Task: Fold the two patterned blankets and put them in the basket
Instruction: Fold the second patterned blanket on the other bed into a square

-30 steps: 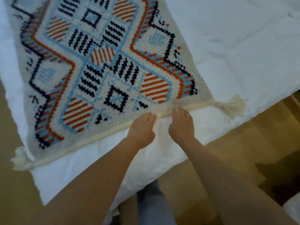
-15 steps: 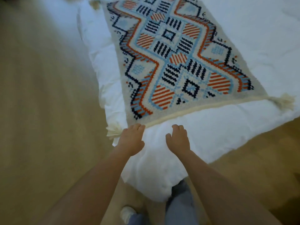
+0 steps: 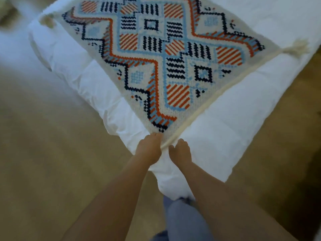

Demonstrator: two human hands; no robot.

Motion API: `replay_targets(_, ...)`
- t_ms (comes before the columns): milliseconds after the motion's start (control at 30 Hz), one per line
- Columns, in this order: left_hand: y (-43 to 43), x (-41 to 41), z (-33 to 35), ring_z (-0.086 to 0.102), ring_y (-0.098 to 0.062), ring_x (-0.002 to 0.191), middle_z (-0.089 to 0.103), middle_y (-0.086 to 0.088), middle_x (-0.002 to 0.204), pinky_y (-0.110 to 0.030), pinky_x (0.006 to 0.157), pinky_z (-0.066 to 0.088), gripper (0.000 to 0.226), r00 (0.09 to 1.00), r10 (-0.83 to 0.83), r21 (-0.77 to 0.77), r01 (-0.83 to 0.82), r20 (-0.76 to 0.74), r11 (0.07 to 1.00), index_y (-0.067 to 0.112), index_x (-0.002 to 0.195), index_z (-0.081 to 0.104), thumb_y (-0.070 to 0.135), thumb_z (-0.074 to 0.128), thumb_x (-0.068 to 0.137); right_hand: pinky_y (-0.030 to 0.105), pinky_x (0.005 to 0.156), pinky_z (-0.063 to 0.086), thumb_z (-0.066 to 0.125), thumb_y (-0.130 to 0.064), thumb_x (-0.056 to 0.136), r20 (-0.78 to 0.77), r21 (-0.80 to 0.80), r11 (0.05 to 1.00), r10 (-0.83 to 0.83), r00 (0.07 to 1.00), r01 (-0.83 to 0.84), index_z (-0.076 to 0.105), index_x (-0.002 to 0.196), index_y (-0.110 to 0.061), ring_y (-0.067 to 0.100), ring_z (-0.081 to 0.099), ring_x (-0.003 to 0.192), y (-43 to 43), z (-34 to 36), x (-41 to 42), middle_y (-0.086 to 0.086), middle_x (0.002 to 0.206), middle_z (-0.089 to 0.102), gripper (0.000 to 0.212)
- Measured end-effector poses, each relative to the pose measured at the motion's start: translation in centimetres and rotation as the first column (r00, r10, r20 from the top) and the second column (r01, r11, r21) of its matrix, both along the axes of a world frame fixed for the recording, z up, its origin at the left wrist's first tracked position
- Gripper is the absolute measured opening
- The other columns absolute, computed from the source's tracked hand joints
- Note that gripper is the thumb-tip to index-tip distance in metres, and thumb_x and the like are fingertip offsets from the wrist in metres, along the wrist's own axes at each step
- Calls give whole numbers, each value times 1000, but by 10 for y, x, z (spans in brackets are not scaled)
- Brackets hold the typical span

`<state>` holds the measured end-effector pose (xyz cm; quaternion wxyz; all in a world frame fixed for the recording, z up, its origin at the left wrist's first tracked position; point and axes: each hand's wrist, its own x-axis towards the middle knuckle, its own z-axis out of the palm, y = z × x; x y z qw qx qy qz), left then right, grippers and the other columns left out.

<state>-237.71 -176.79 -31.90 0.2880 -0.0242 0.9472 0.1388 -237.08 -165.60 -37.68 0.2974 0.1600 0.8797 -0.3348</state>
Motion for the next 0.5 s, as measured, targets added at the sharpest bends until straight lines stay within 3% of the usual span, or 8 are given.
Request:
replay_targets(167,-15,-38,-5,50,-27,114,50,-8,128,-39,93,45,44,980,-198,18,198,-20,980,16,133,41,7,41,90,34,90,45,52,-26,92,89,-36,944,-325,941,329,45,120,1,30,53,112,-36,-8,-13,17,123,52,40)
replay_targets(267,-27,-55,-6,48,-28,117,49,-9,130,-41,97,43,43,940,-340,21,340,17,940,14,132,42,6,39,90,37,92,45,56,-37,89,60,-19,871,-489,870,491,46,122,-2,29,54,112,-53,-14,-17,15,122,54,50)
replay_targets(333,-39,-69,-8,45,-28,122,46,-10,135,-42,101,40,44,898,-439,29,438,32,898,13,135,40,8,36,92,38,91,45,62,-39,84,77,-42,743,-664,744,668,43,122,-3,30,54,112,-65,-18,-21,15,121,53,56)
replay_targets(433,-59,-92,-10,41,-27,127,40,-10,141,-41,103,38,46,817,-575,25,575,34,818,12,138,35,7,37,92,37,85,48,67,-24,82,134,-104,442,-881,453,891,42,121,-3,33,57,107,-84,-20,-31,16,119,56,51)
replay_targets(500,-72,-106,-9,45,-29,122,43,-12,139,-42,101,40,41,789,-613,52,612,25,789,12,134,40,8,37,93,32,74,45,58,-15,85,84,-96,375,-920,383,922,48,112,-3,30,57,97,-96,-17,-39,15,109,58,32)
